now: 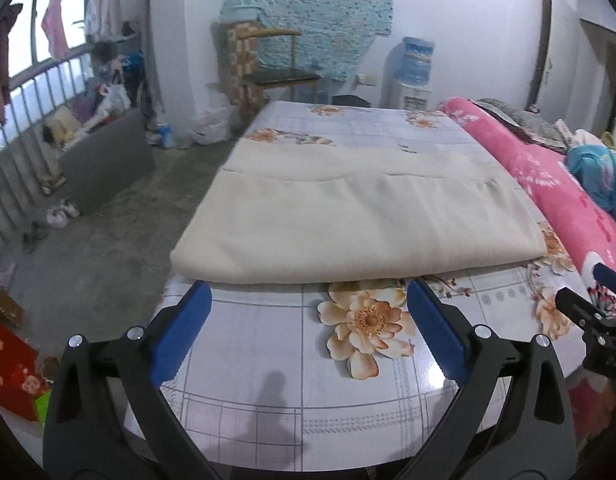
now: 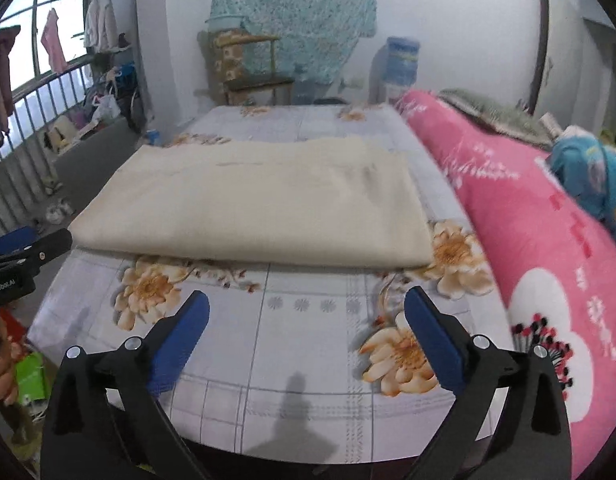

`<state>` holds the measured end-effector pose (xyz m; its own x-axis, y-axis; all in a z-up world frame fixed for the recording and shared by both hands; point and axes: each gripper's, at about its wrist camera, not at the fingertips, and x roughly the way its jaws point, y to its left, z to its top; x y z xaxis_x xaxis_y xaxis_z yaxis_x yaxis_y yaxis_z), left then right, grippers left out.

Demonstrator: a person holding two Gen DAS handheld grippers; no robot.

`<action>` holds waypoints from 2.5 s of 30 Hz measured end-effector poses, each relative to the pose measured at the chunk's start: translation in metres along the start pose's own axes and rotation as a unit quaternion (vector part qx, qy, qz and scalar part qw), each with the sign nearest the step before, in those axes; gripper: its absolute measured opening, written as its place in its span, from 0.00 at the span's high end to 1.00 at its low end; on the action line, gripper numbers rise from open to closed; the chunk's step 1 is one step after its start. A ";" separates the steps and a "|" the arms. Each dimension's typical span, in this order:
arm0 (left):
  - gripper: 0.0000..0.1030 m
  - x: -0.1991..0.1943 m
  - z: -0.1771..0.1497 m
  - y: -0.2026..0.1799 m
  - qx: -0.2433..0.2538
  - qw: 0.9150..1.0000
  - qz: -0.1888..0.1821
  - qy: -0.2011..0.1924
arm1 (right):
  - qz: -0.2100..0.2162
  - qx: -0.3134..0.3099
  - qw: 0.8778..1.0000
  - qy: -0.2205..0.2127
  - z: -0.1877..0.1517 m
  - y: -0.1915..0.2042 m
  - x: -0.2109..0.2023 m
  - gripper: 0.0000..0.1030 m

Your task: Fold large clothes

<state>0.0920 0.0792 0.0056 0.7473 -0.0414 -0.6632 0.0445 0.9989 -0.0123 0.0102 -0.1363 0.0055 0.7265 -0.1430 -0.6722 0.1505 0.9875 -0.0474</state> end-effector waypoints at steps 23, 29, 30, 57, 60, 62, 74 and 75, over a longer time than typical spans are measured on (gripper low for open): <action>0.08 0.001 0.002 -0.041 -0.001 0.997 0.066 0.032 | -0.021 0.022 0.999 0.038 0.005 -0.012 0.024 0.06; 0.08 0.006 -0.001 -0.039 -0.004 0.997 0.058 0.046 | -0.016 0.016 0.999 0.044 0.006 -0.006 0.028 0.06; 0.08 0.007 -0.002 -0.038 -0.004 0.997 0.058 0.047 | -0.016 0.015 0.999 0.045 0.006 -0.005 0.028 0.06; 0.08 0.015 -0.007 -0.038 -0.008 0.997 0.048 0.062 | -0.014 0.010 0.998 0.053 0.007 -0.001 0.031 0.06; 0.08 0.015 -0.006 -0.038 -0.007 0.997 0.046 0.063 | -0.015 0.010 0.998 0.052 0.007 0.000 0.031 0.06; 0.08 0.015 -0.006 -0.038 -0.007 0.997 0.045 0.065 | -0.015 0.010 0.998 0.053 0.007 0.000 0.031 0.06; 0.08 0.014 -0.004 -0.039 -0.006 0.997 0.044 0.065 | -0.014 0.009 0.998 0.053 0.008 0.000 0.030 0.06; 0.08 0.015 -0.004 -0.039 -0.007 0.997 0.043 0.066 | -0.014 0.009 0.998 0.053 0.009 0.000 0.030 0.06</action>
<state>0.0984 0.0397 -0.0070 0.6545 0.0468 -0.7546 -0.0258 0.9989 0.0396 0.0379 -0.1411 -0.0083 0.6473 -0.1611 -0.7450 0.1815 0.9819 -0.0547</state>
